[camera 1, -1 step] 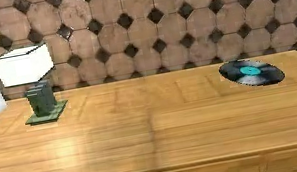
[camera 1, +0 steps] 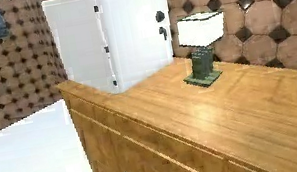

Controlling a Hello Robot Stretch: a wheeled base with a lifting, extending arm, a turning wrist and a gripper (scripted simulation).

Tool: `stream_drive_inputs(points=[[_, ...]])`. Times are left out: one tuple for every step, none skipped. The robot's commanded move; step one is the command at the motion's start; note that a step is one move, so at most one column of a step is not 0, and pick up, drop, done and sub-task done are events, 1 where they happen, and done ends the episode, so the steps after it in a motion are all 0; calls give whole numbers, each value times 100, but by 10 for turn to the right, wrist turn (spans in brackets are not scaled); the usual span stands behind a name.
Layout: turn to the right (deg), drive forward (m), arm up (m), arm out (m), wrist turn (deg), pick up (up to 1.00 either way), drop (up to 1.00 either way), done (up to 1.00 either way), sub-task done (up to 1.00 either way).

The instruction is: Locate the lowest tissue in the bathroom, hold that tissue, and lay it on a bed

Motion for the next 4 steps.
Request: stream_drive_inputs(points=[[-450,0,0,0,0,0,0,0,0],[-450,0,0,0,0,0,0,0,0],[-450,0,0,0,0,0,0,0,0],[0,10,0,0,0,0,0,0,0]])
